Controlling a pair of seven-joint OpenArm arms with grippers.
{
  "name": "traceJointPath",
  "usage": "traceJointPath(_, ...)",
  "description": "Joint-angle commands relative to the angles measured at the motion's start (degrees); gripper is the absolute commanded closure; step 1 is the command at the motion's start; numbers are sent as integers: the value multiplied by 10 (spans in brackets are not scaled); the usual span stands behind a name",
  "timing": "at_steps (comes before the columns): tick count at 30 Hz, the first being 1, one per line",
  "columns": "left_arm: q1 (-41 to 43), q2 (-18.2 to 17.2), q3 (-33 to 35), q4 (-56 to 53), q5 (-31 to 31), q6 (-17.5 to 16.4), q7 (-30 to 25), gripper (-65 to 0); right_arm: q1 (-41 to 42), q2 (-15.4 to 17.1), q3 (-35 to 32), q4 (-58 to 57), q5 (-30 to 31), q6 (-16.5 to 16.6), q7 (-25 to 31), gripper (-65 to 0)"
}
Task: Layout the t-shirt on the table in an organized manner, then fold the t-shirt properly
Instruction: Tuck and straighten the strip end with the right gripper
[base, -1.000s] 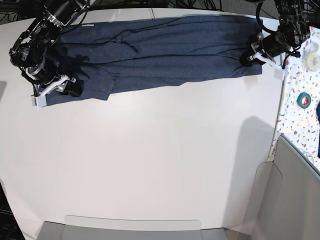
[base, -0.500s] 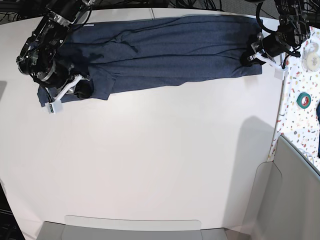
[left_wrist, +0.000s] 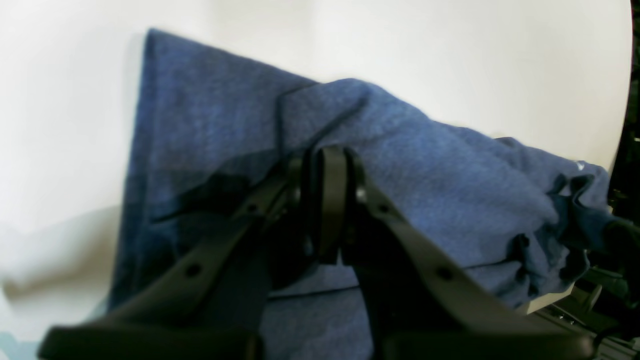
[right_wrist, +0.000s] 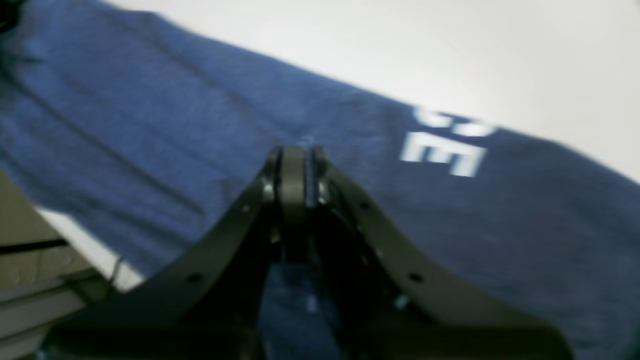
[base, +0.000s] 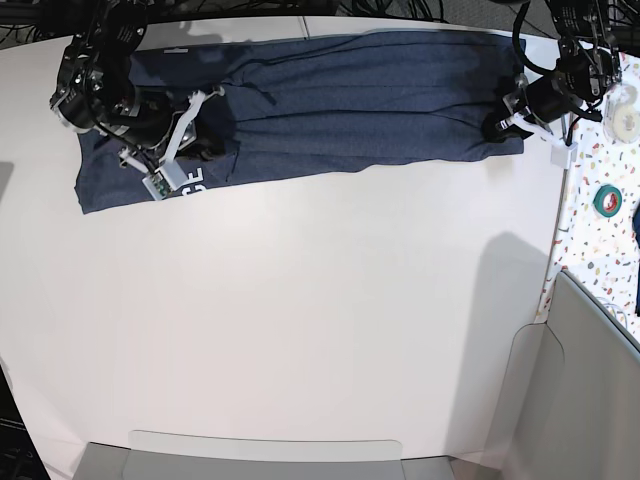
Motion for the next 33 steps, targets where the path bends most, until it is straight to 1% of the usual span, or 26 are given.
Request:
traceJointPath(1, 0, -8, -4, 7, -7, -3, -5, -51, -3, 11, 4, 10, 8, 3, 8, 0)
traceJointPath(5, 0, -8, -4, 7, -7, -3, -5, -51, -22, 34, 4, 10, 8, 3, 8, 0)
traceJointPath(10, 0, -8, -4, 7, -7, -3, -5, -51, -31, 45, 2, 9, 8, 3, 8, 0)
traceJointPath(12, 0, -8, -4, 7, -7, -3, -5, -51, -31, 53, -8, 9, 8, 3, 8, 0)
traceJointPath(15, 0, -8, -4, 7, -7, -3, -5, -51, -31, 67, -43, 9, 10, 3, 8, -9)
traceJointPath(16, 0, -4, -4, 7, -7, -3, -5, -51, -31, 69, -54, 9, 13, 3, 8, -35)
traceJointPath(19, 0, -4, -5, 7, -7, -3, -5, -52, -30, 74, -80, 9, 37, 3, 8, -146)
traceJointPath(22, -1, -1, -8, 8, -9, -3, -5, -54, -26, 74, -79, 9, 61, 3, 8, -247)
traceJointPath(24, -1, -1, -9, 10, -10, -3, -5, -54, -25, 74, -78, 9, 66, 3, 8, -289)
traceJointPath(27, -2, -1, -9, 11, -10, -2, 1, -72, -19, 72, -78, 9, 66, 3, 8, -303)
traceJointPath(29, -18, -1, -10, 11, -10, -2, 24, -102, -18, 71, -78, 9, 68, 3, 8, -303)
traceJointPath(31, -37, -1, -12, 11, -10, -2, 60, -138, -17, 73, -78, 9, 78, 3, 8, -303)
traceJointPath(33, -49, -1, -13, 11, -10, -2, 82, -163, -12, 73, -77, 9, 95, 3, 8, -304)
